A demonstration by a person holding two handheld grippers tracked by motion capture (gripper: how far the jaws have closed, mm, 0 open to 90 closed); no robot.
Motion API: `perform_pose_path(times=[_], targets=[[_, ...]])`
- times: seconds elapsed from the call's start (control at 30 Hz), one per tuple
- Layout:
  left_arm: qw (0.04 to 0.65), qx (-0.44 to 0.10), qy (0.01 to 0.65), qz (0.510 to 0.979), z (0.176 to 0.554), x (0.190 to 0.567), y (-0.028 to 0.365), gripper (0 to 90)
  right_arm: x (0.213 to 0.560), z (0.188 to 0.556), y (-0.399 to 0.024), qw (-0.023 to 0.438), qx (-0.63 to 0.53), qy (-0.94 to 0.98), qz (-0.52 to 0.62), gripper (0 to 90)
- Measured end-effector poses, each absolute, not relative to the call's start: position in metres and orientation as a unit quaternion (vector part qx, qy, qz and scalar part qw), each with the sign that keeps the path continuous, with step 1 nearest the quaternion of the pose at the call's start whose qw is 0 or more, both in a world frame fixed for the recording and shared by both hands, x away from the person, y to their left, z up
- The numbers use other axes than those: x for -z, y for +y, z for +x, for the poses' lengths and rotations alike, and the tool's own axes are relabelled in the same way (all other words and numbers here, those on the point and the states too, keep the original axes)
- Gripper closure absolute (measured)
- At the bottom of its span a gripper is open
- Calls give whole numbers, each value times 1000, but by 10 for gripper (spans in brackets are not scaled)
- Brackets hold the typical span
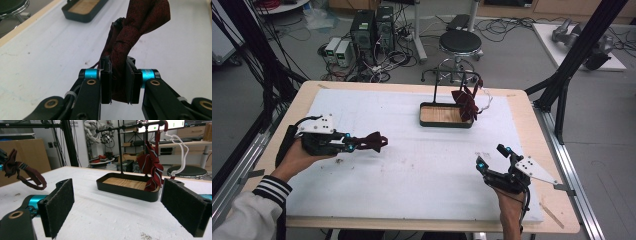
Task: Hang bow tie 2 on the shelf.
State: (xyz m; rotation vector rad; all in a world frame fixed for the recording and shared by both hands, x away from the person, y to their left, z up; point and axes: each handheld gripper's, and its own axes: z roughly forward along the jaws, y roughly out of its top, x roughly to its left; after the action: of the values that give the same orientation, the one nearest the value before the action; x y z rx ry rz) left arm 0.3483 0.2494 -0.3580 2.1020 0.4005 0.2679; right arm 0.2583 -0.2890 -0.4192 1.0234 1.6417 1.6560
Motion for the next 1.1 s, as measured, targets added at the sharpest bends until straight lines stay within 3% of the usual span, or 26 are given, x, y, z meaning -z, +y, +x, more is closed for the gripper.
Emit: perform_pose_path(times=[0.67, 1.1], targets=[[531, -92, 198, 819, 358, 344, 227, 771, 421, 255, -294, 297, -621, 614, 387, 107], [562, -66, 220, 795, 382, 328, 190, 771, 421, 252, -297, 309, -617, 610, 391, 108]])
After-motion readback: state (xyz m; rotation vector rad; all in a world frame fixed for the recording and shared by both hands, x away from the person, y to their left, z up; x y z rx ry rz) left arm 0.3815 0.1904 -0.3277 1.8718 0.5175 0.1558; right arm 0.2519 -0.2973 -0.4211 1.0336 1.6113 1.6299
